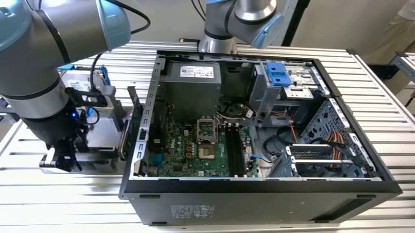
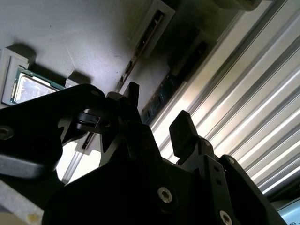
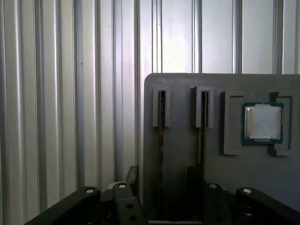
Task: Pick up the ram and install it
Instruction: 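Pick up the ram and move it above insertion slot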
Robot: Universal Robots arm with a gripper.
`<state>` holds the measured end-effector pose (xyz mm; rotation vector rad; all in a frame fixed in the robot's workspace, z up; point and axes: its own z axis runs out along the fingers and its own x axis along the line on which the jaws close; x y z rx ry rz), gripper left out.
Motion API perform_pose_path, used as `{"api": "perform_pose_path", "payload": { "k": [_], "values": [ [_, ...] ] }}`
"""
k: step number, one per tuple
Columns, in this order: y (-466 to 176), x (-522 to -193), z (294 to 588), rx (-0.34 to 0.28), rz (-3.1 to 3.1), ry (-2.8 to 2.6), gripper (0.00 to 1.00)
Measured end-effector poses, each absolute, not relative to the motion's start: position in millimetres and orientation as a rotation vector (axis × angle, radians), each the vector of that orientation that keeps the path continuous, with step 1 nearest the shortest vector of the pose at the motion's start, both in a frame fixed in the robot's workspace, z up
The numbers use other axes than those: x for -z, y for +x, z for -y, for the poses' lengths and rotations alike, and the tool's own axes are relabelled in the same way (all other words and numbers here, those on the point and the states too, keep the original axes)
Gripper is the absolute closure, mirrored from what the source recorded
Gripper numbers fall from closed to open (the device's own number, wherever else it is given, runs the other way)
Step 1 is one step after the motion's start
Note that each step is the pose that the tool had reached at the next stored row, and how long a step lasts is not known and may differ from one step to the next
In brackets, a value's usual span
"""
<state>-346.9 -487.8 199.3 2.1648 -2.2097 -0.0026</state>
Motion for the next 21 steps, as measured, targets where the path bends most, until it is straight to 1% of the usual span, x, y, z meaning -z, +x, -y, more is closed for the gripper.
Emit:
{"api": "perform_pose_path", "payload": {
  "k": [20,21],
  "values": [
    [-346.9,-193.0,487.9,0.000,2.209,2.164,0.00],
    [-346.9,-193.0,487.9,0.000,2.209,2.164,1.00]
  ]
}}
